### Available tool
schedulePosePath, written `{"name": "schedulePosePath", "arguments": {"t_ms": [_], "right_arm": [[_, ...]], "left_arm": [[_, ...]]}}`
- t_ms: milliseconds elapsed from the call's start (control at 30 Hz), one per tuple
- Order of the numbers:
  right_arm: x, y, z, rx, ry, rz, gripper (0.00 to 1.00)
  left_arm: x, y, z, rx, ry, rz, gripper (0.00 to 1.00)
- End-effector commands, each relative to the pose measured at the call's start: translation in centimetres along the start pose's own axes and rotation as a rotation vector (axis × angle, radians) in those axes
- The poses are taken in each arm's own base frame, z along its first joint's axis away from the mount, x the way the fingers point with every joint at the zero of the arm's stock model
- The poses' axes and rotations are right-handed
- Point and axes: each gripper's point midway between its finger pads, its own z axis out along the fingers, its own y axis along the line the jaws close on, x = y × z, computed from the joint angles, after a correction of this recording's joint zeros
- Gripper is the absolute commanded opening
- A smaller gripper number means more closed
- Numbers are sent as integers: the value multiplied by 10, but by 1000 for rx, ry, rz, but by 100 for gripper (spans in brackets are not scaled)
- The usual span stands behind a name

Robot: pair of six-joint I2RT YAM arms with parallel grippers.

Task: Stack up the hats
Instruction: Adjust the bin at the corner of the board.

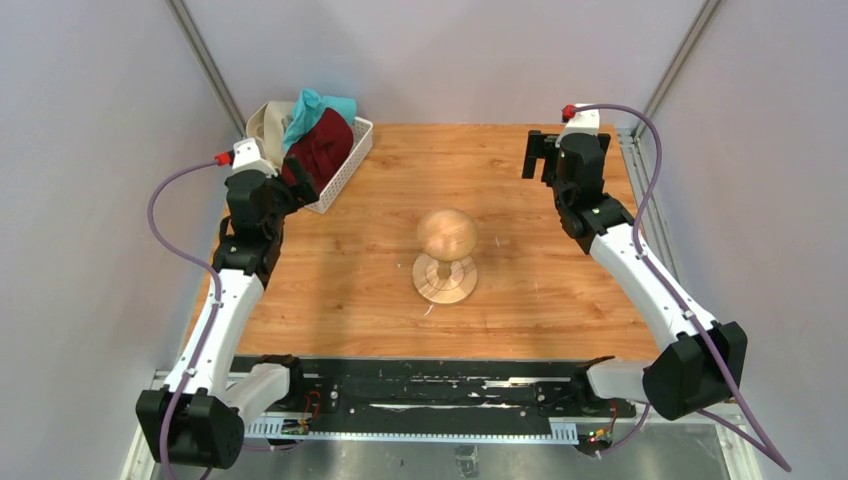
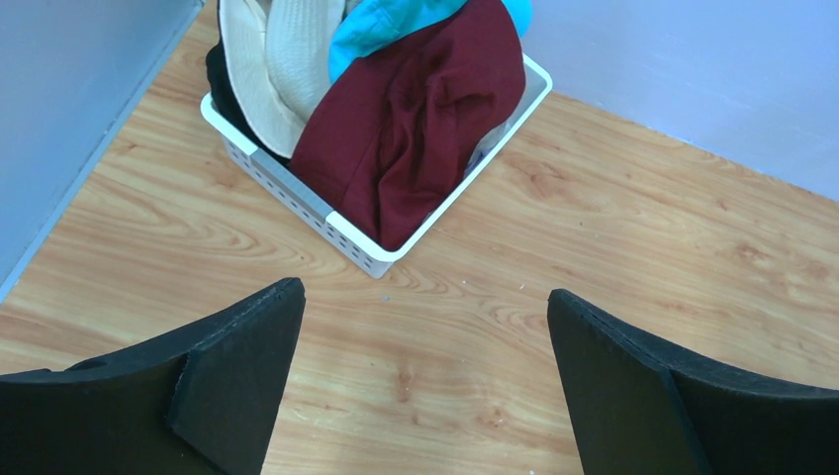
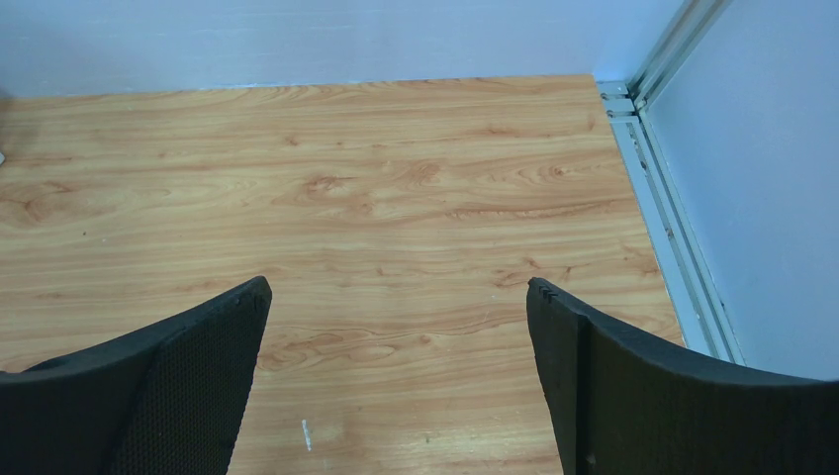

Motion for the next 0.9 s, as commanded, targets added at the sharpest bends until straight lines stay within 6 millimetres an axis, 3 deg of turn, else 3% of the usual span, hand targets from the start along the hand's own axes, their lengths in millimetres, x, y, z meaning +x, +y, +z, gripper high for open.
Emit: {"name": "schedulePosePath", "arguments": {"t_ms": [0, 133, 367, 600, 700, 867], "right_arm": [[1, -5, -1, 15, 1, 8, 100], [2, 10, -10, -84, -6, 24, 100], [8, 67, -54, -413, -23, 39, 100], [2, 55, -64, -367, -37, 40, 99], [1, 53, -62, -345, -35, 38, 99], [-1, 54, -56, -334, -19, 33, 99]], "left_arm": [[-9, -7, -2, 31, -36, 2, 98], [-9, -6, -2, 25, -28, 15, 98], [-9, -11, 0, 51, -20, 12, 98], [3, -14, 15, 55, 40, 28, 98], [10, -17, 31, 53, 87, 38, 99], [36, -23, 63, 70, 187, 69, 91]]}}
